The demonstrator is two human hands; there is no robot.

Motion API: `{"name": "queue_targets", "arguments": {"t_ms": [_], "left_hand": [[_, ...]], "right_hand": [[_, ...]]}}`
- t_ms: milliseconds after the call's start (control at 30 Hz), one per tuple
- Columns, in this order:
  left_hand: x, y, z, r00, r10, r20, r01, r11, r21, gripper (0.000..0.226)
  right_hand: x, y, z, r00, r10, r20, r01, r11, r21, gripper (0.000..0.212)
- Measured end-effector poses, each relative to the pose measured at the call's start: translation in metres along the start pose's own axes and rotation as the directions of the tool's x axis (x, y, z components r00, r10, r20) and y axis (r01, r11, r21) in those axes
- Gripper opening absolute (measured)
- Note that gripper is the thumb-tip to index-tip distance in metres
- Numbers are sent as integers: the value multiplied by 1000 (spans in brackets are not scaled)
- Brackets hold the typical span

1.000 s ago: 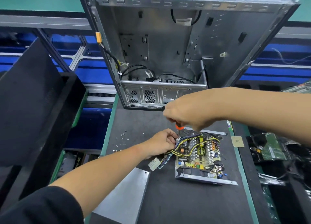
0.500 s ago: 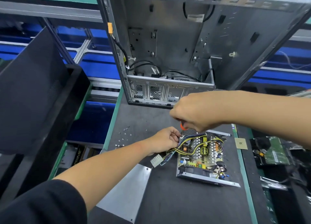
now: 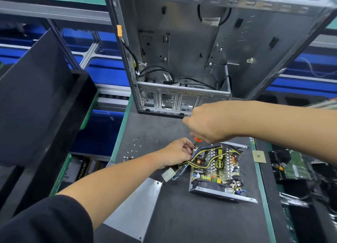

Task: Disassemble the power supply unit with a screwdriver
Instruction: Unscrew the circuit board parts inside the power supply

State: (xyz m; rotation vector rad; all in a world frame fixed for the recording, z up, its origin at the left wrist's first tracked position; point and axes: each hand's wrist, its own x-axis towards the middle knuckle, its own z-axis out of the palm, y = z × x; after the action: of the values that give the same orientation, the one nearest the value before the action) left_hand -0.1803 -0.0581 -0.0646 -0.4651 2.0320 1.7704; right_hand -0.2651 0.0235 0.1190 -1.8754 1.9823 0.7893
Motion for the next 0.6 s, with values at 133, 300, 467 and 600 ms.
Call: {"name": "queue_targets", "arguments": {"t_ms": [133, 300, 467, 600], "left_hand": [[-1, 1, 1, 1000, 7, -15, -6, 1000, 20, 29], [-2, 1, 1, 1000, 4, -6, -4, 1000, 12, 29], [-2, 1, 0, 1000, -3, 7, 3, 1000, 25, 32], [0, 0, 1, 1000, 10, -14, -9, 999, 42, 30]], "right_hand": [[-8, 15, -3, 991, -135, 2, 134, 985, 104, 12], [-14, 20, 2, 981, -193, -20, 193, 972, 137, 11], [-2, 6, 3, 996, 89, 7, -90, 989, 114, 33], [-3, 9, 5, 1000, 1, 11, -3, 988, 152, 17]]}}
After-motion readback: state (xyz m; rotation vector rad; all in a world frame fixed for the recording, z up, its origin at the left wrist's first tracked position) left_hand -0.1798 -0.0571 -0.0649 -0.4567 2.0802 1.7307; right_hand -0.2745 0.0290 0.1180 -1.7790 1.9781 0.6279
